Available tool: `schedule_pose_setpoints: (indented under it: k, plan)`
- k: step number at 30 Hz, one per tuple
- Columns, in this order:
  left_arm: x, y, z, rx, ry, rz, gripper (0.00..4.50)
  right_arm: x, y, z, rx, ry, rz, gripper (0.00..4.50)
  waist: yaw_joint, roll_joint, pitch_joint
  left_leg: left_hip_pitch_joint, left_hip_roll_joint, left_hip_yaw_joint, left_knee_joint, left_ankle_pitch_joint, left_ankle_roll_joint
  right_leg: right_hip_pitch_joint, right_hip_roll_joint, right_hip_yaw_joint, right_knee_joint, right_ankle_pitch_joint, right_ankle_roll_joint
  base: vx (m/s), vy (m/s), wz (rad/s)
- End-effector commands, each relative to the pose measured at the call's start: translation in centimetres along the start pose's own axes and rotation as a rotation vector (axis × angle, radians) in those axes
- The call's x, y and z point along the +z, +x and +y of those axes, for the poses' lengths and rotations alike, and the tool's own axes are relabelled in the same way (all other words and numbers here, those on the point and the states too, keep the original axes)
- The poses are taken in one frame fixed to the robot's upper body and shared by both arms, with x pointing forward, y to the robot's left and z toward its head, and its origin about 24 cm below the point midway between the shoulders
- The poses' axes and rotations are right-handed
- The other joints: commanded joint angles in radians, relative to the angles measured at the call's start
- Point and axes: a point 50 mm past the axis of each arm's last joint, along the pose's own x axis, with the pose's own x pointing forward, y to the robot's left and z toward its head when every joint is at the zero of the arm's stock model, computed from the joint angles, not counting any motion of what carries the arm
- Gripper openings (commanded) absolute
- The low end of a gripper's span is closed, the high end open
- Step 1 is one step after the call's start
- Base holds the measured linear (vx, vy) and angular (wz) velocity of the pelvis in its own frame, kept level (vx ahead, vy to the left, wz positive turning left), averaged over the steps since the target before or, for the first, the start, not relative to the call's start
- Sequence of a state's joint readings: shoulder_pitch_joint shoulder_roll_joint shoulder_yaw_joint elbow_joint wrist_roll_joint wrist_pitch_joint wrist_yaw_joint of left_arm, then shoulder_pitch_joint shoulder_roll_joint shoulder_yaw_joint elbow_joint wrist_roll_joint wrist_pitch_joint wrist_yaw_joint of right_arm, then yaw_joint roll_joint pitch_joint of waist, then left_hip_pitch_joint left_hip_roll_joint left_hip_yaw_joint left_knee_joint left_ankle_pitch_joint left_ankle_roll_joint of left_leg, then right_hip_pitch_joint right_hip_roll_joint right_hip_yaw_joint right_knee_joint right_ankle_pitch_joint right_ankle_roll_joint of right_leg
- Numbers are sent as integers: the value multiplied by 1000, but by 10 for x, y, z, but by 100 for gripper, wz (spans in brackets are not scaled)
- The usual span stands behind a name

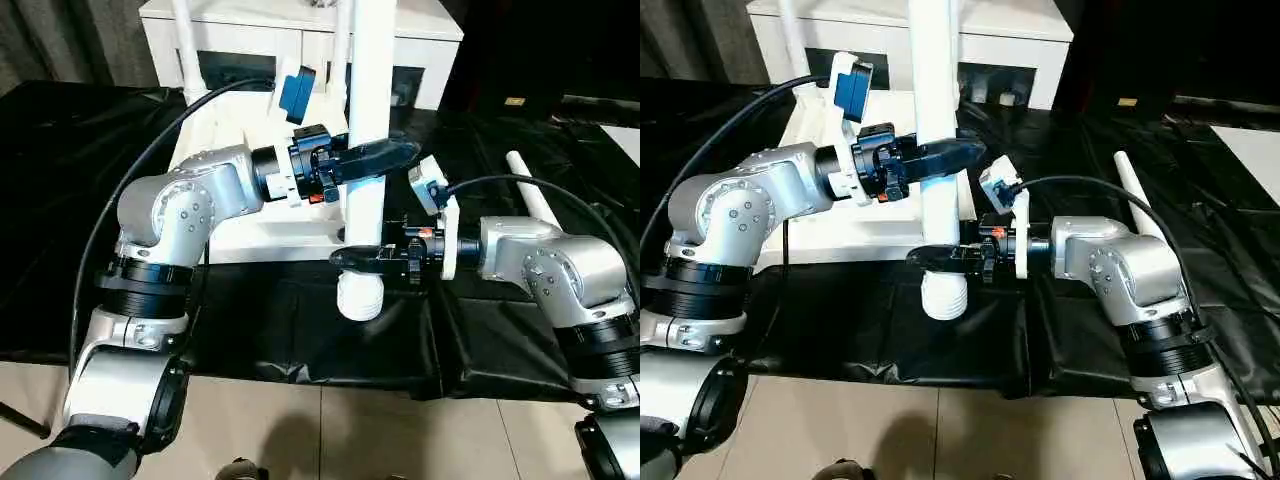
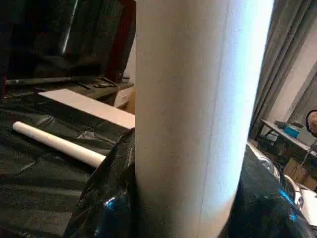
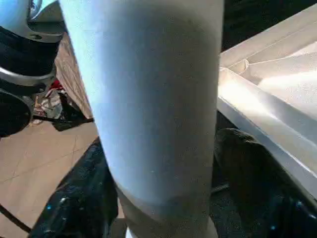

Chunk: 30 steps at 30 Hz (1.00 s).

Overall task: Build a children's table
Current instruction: Pick table leg

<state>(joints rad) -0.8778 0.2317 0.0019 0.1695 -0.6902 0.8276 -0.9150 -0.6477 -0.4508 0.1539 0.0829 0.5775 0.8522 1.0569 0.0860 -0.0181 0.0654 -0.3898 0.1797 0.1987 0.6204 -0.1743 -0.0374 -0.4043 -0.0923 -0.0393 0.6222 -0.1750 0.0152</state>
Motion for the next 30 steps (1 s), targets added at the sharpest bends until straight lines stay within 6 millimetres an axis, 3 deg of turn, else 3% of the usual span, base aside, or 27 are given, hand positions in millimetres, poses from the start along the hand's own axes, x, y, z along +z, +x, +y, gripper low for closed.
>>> schedule_pose_setpoints:
  k: [1, 7, 13, 14, 15, 20, 24, 25, 26, 30]
  plan:
    - [6, 10, -11, -92, 21, 4, 180, 7, -3, -2, -26, -9, -3, 263, -5, -3, -74, 27, 42, -22, -84, -241, -41, 39, -45, 33, -75, -256, -217, 0, 0, 0]
    - [6, 9, -11, -90, 22, 5, 180, 6, -3, -1, -16, -4, 1, 203, -4, -3, -73, 27, 42, -22, -84, -242, -40, 39, -45, 33, -75, -257, -218, 0, 0, 0]
    - [5, 8, -10, -78, 22, 14, 180, 6, -3, -2, -22, -2, -2, 196, -5, -1, -73, 27, 42, -23, -85, -251, -46, 38, -45, 33, -76, -272, -213, 0, 0, 0]
    - [6, 8, -11, -94, -6, 9, 236, 7, -4, -2, -28, -3, -7, 195, -4, -1, -73, 29, 43, -23, -85, -252, -47, 37, -46, 33, -76, -272, -213, 0, 0, 0]
    - [6, 8, -11, -94, -6, 9, 250, 7, -4, -2, -28, -3, -7, 195, -5, -1, -73, 29, 42, -22, -85, -252, -47, 37, -45, 33, -76, -270, -214, 0, 0, 0]
    - [6, 5, -15, -130, -48, 10, 294, 9, -13, -4, -77, -3, -46, 193, -4, 7, -73, 29, 41, -23, -86, -257, -51, 38, -44, 32, -74, -257, -222, 0, 0, 0]
    - [4, 3, -15, -138, -68, 11, 341, 10, -20, -5, -99, -4, -66, 193, -4, 4, -73, 29, 41, -23, -86, -260, -52, 38, -43, 32, -75, -253, -222, 0, 0, 0]
    - [4, 2, -15, -138, -76, 9, 348, 11, -24, -5, -110, -5, -79, 193, -4, 11, -72, 30, 41, -22, -87, -267, -55, 37, -42, 32, -77, -247, -222, 0, 0, 0]
    - [4, 2, -15, -138, -76, 9, 348, 11, -24, -5, -110, -5, -79, 193, -4, 9, -73, 30, 41, -23, -87, -268, -54, 39, -42, 32, -75, -242, -225, 0, 0, 0]
    - [-1, -6, -11, -115, -107, -11, 388, 14, -47, 0, -160, -6, -137, 191, 0, 13, -74, 33, 42, -23, -87, -267, -53, 40, -41, 32, -75, -226, -227, 0, 0, 0]
